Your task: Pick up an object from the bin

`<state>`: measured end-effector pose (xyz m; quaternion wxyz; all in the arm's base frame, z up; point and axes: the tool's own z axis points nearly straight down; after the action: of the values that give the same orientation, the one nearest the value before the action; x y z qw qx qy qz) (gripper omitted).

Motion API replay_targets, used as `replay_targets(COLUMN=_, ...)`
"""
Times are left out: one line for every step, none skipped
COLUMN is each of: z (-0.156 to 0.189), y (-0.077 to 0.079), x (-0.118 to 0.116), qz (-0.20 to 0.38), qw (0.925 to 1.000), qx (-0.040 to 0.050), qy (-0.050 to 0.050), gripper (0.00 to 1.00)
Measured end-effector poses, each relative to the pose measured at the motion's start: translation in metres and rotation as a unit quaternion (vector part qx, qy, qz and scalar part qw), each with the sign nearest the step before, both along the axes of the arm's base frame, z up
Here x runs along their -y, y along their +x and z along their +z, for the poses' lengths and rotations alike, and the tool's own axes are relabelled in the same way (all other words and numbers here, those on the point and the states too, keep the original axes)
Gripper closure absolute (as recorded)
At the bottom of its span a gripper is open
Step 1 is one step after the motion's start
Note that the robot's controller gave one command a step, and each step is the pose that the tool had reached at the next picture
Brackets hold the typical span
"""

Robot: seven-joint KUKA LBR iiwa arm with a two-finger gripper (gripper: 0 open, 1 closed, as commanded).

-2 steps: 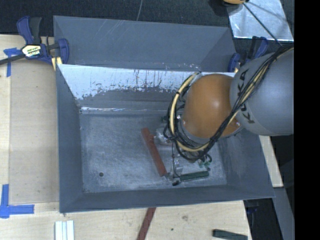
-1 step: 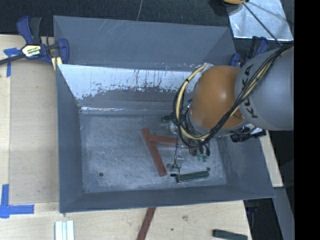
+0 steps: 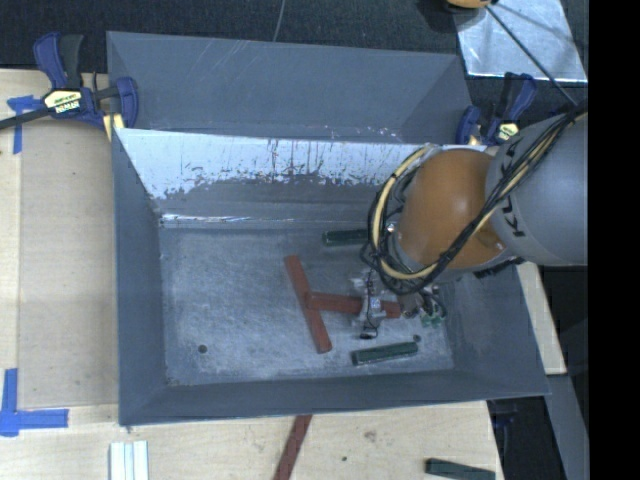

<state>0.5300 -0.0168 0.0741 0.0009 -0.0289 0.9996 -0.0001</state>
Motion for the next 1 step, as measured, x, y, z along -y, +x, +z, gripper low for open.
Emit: replay_targets(z=0.0000, y=0.0000, x=0.0000, qz=0.000, qw=1.0000, qx=0.0000, qy=0.000, gripper=1.00)
